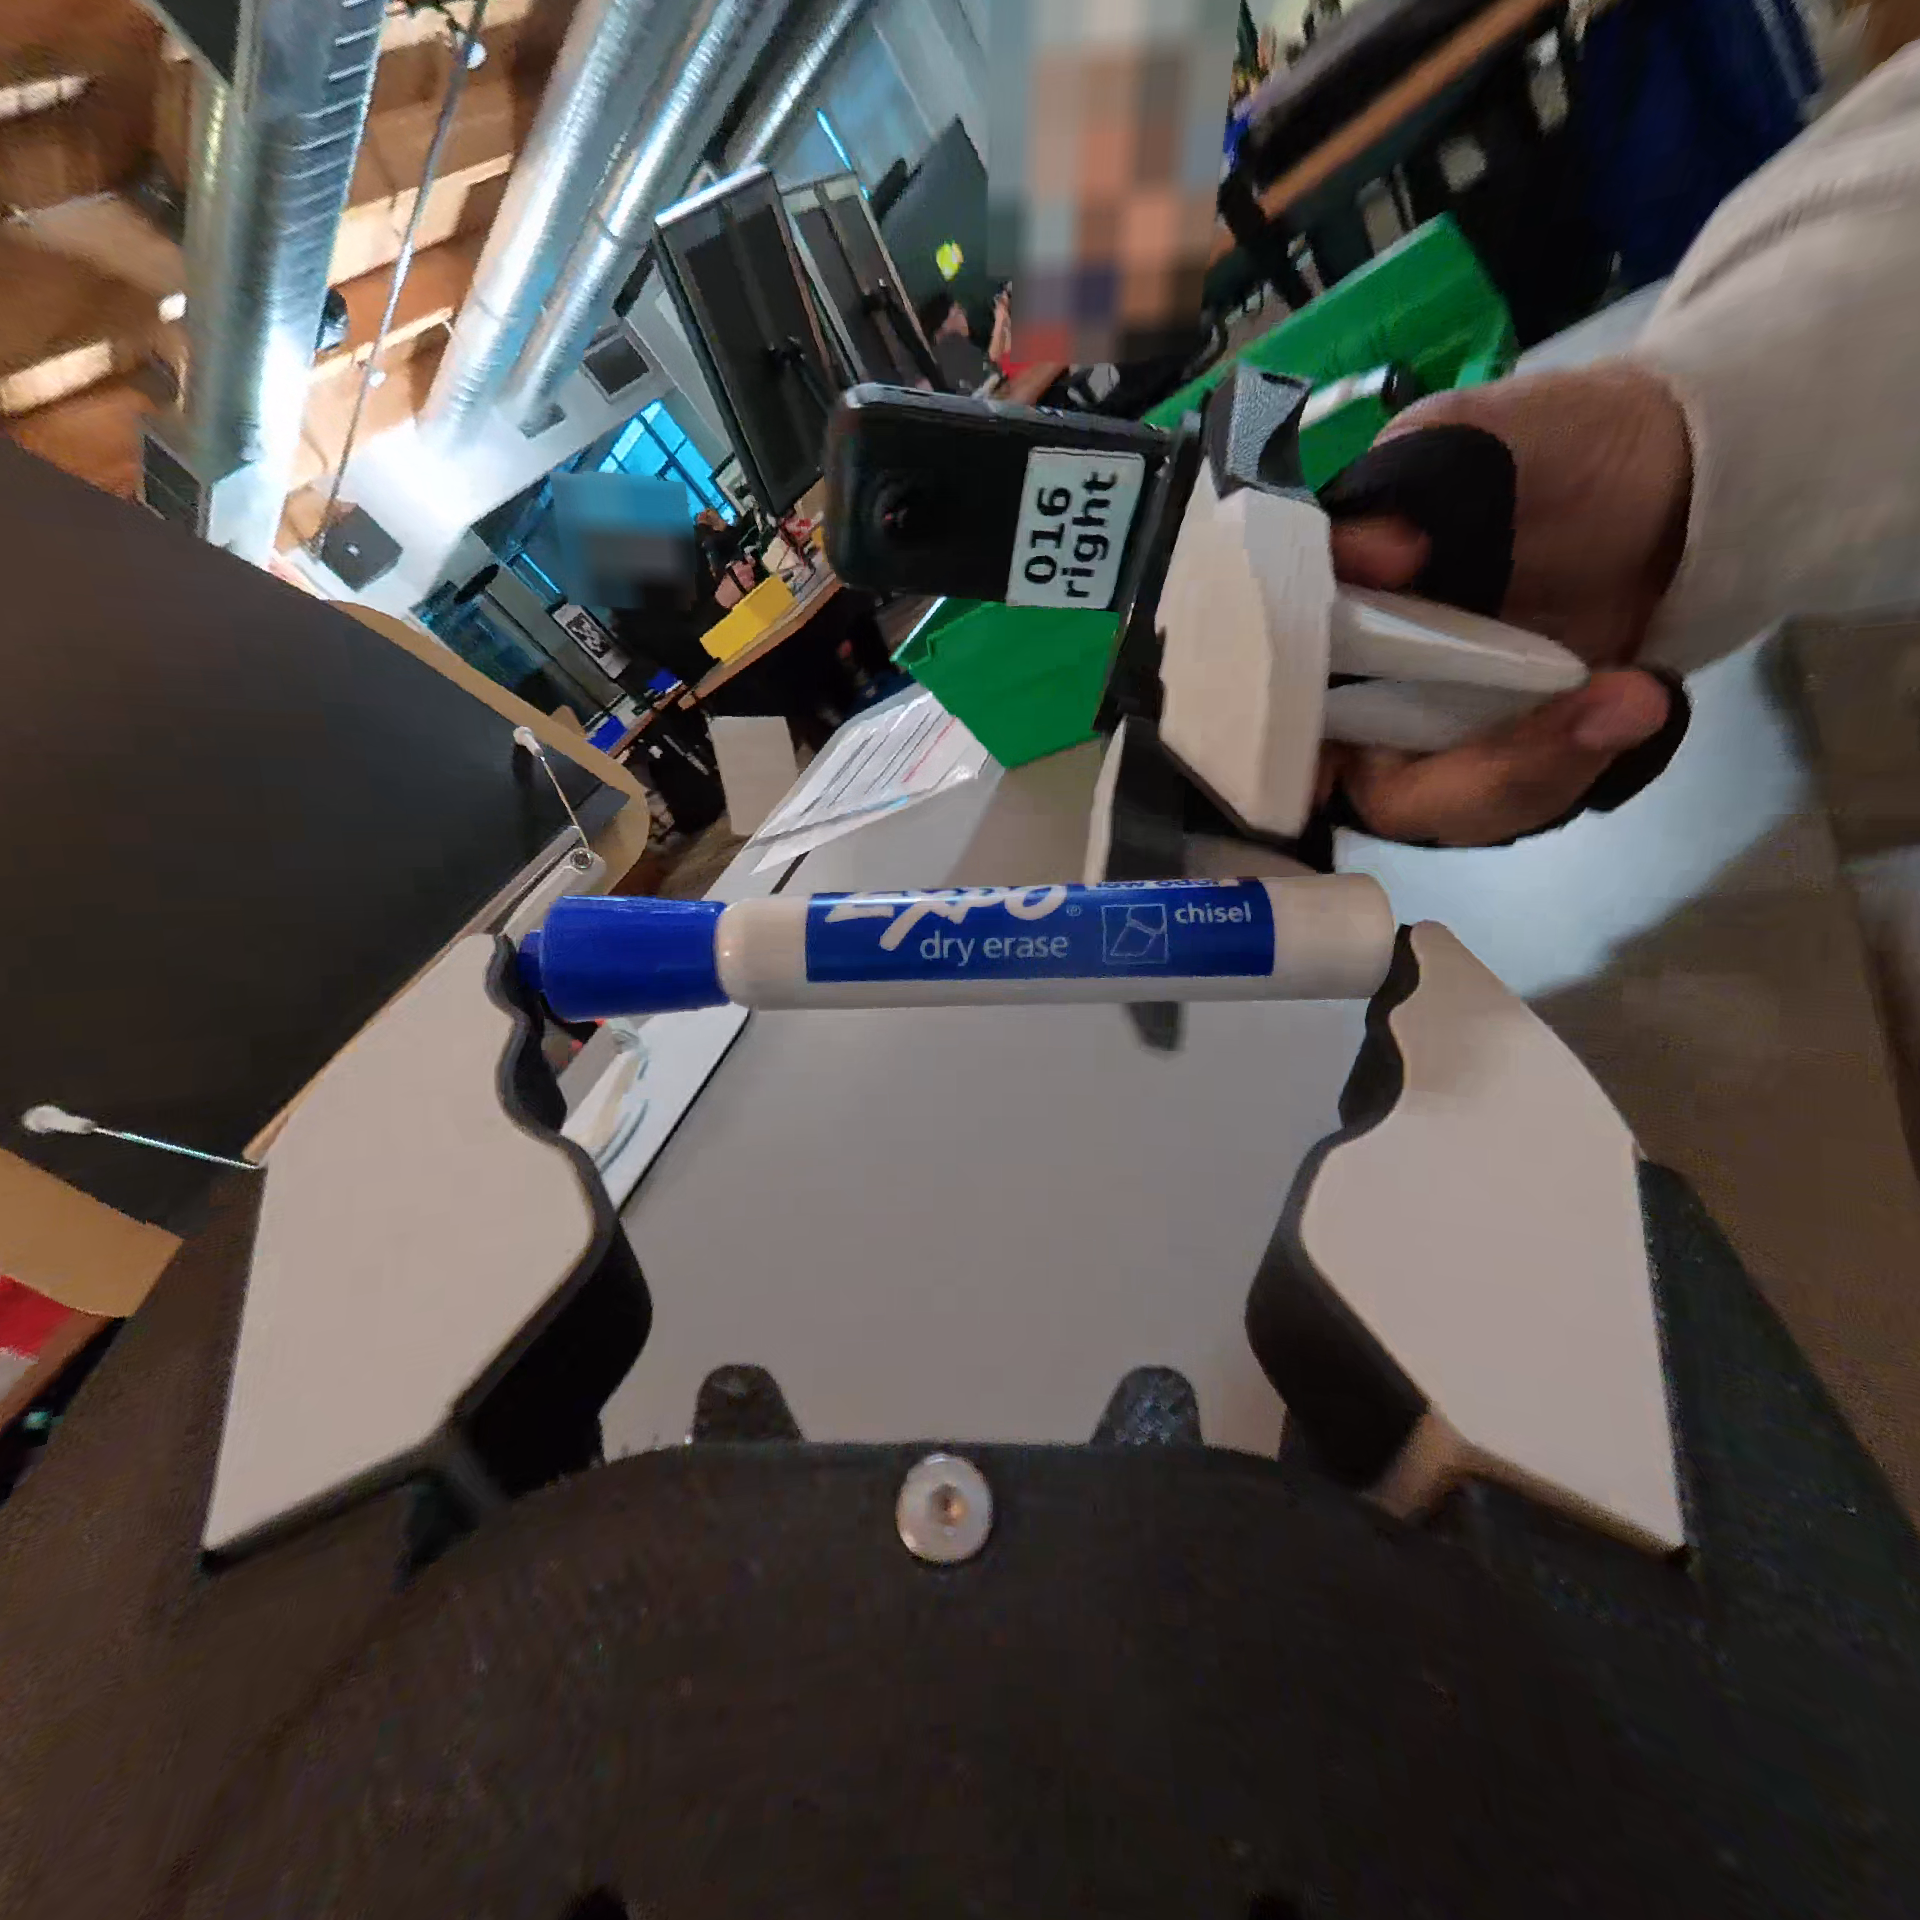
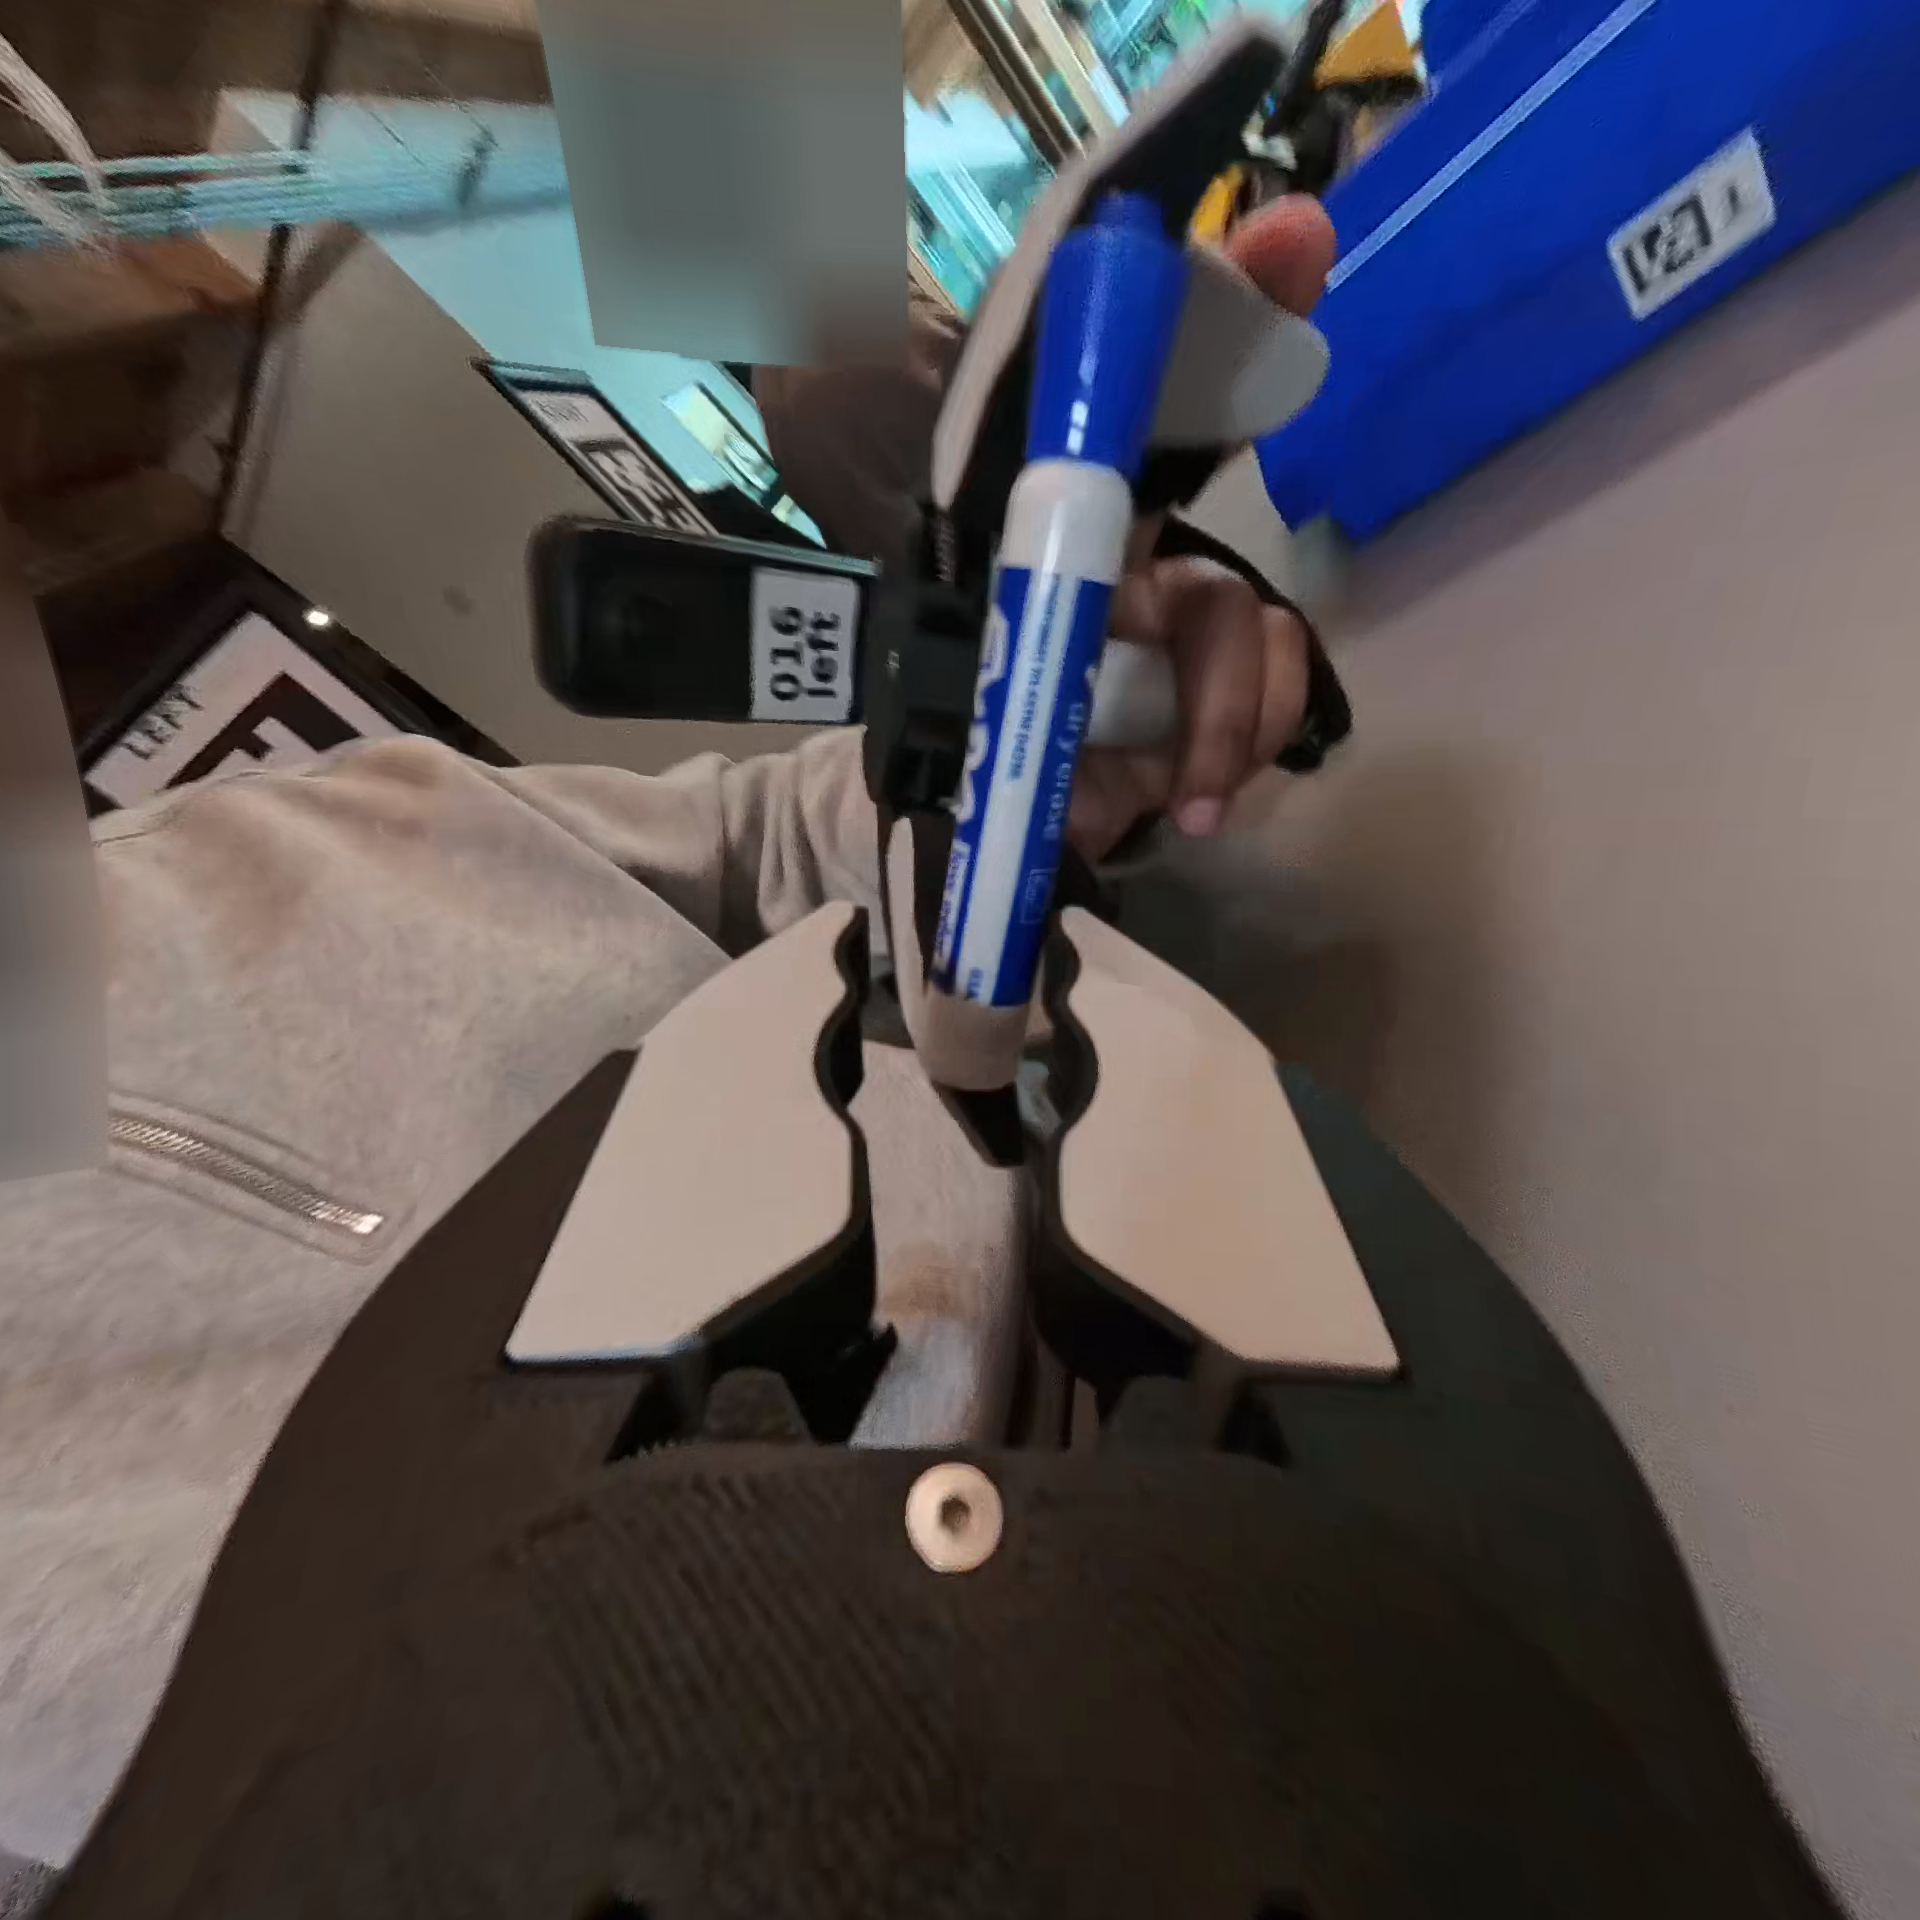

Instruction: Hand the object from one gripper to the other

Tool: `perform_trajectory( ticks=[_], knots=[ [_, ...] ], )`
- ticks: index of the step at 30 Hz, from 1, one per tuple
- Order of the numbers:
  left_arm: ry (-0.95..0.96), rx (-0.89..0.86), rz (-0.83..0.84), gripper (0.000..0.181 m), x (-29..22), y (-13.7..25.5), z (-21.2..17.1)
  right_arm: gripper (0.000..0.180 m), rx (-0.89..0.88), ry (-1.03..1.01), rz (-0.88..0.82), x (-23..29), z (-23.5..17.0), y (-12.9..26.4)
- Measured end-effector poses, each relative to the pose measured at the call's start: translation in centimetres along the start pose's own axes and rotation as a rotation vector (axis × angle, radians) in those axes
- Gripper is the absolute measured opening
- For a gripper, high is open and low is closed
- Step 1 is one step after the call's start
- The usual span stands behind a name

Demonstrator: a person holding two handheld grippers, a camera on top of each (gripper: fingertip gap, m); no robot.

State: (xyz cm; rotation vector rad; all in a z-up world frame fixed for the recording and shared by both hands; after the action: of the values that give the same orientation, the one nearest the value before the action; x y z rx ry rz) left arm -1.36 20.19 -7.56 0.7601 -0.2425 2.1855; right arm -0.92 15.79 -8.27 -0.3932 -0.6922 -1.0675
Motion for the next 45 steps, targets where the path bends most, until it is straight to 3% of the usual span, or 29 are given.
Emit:
perform_trajectory(
  ticks=[1,5,9,15,16,19,21,24,31,33,35,40,45],
  knots=[
    [-0.02,0.009,-0.005,0.147,-0.2,-0.1,-0.2,0.022,0.034,-0.006,-0.019,-0.3,-0.5,-0.3],
    [-0.042,0.007,0.001,0.147,-0.4,-0.2,-0.3,0.021,0.077,0.032,-0.091,-0.8,-0.8,-0.3],
    [-0.026,-0.016,0.052,0.147,0.3,-0.1,-0.1,0.021,0.012,0.044,-0.108,-1.2,-0.1,-0.1],
    [0.277,-0.092,0.047,0.143,2.2,0.6,0.5,0.021,-0.203,0.278,-0.177,-0.7,2.7,1.9],
    [0.342,-0.113,0.011,0.134,2.2,0.7,0.8,0.021,-0.225,0.321,-0.197,-0.7,3.0,2.1],
    [0.605,-0.191,-0.229,0.081,1.0,1.2,2.4,0.021,-0.229,0.444,-0.242,-0.9,2.9,2.0],
    [0.787,-0.26,-0.267,0.081,1.7,1.3,3.4,0.021,-0.218,0.493,-0.246,-0.8,2.6,1.4],
    [0.938,-0.319,-0.302,0.063,2.6,1.9,4.3,0.021,-0.21,0.54,-0.238,-0.3,2.2,0.5],
    [0.924,-0.357,-0.211,0.05,4.2,2.8,5.5,0.021,-0.206,0.568,-0.22,0.2,1.5,-1.4],
    [0.892,-0.364,-0.225,0.021,4.0,3.2,6.0,0.021,-0.216,0.556,-0.23,0.0,1.6,-1.4],
    [0.866,-0.35,-0.232,0.017,3.7,3.2,6.3,0.021,-0.232,0.544,-0.226,-0.2,1.7,-1.2],
    [0.822,-0.312,-0.235,0.017,3.4,3.0,6.4,0.066,-0.347,0.482,-0.215,-0.8,3.0,0.4],
    [0.873,-0.307,-0.235,0.017,3.9,3.0,5.5,0.068,-0.419,0.512,-0.298,-1.3,4.4,3.0]
  ],
)
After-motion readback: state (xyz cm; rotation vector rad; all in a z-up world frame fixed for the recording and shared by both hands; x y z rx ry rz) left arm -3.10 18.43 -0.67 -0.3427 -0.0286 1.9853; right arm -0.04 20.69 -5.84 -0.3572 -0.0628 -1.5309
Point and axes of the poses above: each gripper's, where its closed fingertips meet, y back along the fingers, z out of its top, x = y × z across the jaws, the point moved 1 cm from there along y, back along the fingers, and after that the axes turned 2 degrees about x, right-handed, at the moved point
